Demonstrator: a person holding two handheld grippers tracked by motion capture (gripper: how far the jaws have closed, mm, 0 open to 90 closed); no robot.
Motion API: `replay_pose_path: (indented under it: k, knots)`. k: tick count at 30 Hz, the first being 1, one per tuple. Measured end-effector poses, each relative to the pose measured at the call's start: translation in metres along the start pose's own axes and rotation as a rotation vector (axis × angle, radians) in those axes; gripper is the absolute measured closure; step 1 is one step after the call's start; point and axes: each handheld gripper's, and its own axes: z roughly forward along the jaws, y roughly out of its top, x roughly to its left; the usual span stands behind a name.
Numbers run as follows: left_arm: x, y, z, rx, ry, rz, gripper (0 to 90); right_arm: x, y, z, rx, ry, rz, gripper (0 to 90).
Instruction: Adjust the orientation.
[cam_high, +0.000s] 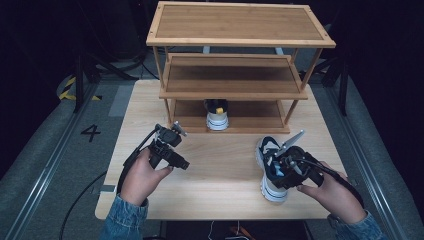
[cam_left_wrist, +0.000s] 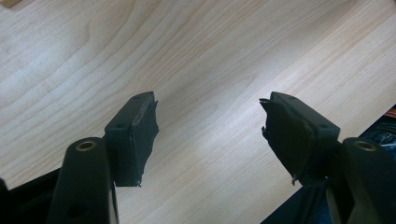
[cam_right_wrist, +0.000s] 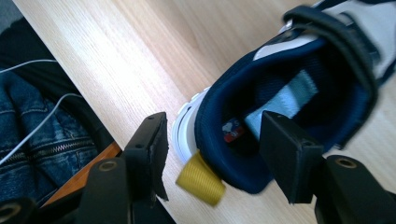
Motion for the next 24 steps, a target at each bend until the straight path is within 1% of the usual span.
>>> replay_pose_path:
  k: [1, 2, 3, 4, 5, 6, 7, 8, 9, 10, 11, 12, 13, 14, 15, 16, 17, 18, 19, 20, 22, 23, 24]
  knots:
    - [0.000, -0.001, 0.001, 0.000, -0.010, -0.014, 33.7, 0.000, 0.002, 0.006, 0.024, 0.011, 0.001, 45.1]
    - [0.002, -0.001, 0.001, 0.004, 0.004, -0.001, 33.7, 0.000, 0.002, 0.006, 0.024, 0.011, 0.001, 45.1]
    - [0.002, -0.002, 0.001, 0.004, 0.001, -0.013, 33.6, 0.000, 0.003, 0.008, 0.033, 0.019, -0.002, 45.3]
    - [0.003, -0.002, 0.000, 0.010, -0.004, -0.011, 33.6, 0.000, 0.003, 0.010, 0.039, 0.021, -0.004, 46.3]
    - [0.004, -0.002, 0.000, 0.007, -0.003, -0.020, 33.3, -0.001, 0.004, 0.015, 0.056, 0.030, -0.006, 47.4]
    - [0.005, -0.003, 0.000, 0.003, 0.007, -0.013, 33.3, -0.001, 0.004, 0.015, 0.056, 0.030, -0.006, 47.4]
    - [0.006, -0.004, 0.000, 0.002, 0.002, -0.027, 33.2, -0.001, 0.004, 0.019, 0.076, 0.035, -0.004, 48.1]
    - [0.006, -0.004, 0.000, 0.002, 0.002, -0.027, 33.1, -0.001, 0.004, 0.019, 0.076, 0.035, -0.004, 48.1]
    - [0.008, -0.005, 0.001, 0.007, 0.000, -0.033, 33.1, -0.001, 0.005, 0.024, 0.092, 0.040, 0.000, 48.5]
    - [0.008, -0.005, 0.001, 0.007, 0.000, -0.033, 33.0, -0.001, 0.005, 0.024, 0.092, 0.040, 0.000, 48.5]
    - [0.010, -0.006, 0.001, 0.008, 0.013, -0.029, 32.8, -0.001, 0.006, 0.027, 0.105, 0.047, -0.002, 50.1]
    - [0.010, -0.006, 0.001, 0.008, 0.013, -0.029, 32.8, 0.000, 0.007, 0.028, 0.112, 0.049, -0.006, 50.9]
    - [0.010, -0.008, 0.002, 0.011, 0.004, -0.052, 32.8, 0.000, 0.007, 0.030, 0.121, 0.051, -0.008, 51.8]
    - [0.012, -0.009, 0.002, 0.017, 0.026, -0.043, 32.8, 0.000, 0.008, 0.032, 0.131, 0.052, -0.004, 53.4]
    - [0.012, -0.009, 0.002, 0.017, 0.026, -0.043, 32.9, 0.000, 0.008, 0.032, 0.131, 0.052, -0.004, 53.4]
    - [0.013, -0.010, 0.003, 0.020, 0.039, -0.059, 33.0, -0.001, 0.009, 0.034, 0.144, 0.054, 0.002, 57.5]
    - [0.015, -0.011, 0.003, 0.027, 0.060, -0.057, 33.0, -0.001, 0.009, 0.034, 0.144, 0.054, 0.002, 57.5]
    - [0.017, -0.012, 0.004, 0.029, 0.058, -0.079, 33.1, -0.001, 0.009, 0.035, 0.146, 0.053, 0.002, 59.0]
    - [0.020, -0.014, 0.004, 0.028, 0.057, -0.081, 33.2, -0.002, 0.010, 0.036, 0.164, 0.050, -0.003, 63.1]
    - [0.021, -0.015, 0.005, 0.026, 0.049, -0.105, 33.2, -0.002, 0.010, 0.036, 0.164, 0.050, -0.003, 63.1]
    - [0.025, -0.017, 0.005, 0.028, 0.051, -0.103, 33.2, -0.003, 0.010, 0.037, 0.167, 0.059, -0.002, 65.8]
    - [0.026, -0.018, 0.004, 0.033, 0.047, -0.115, 33.1, -0.003, 0.010, 0.037, 0.169, 0.065, -0.004, 66.9]
    - [0.026, -0.018, 0.004, 0.023, 0.045, -0.133, 33.0, -0.002, 0.010, 0.037, 0.168, 0.071, -0.008, 68.6]
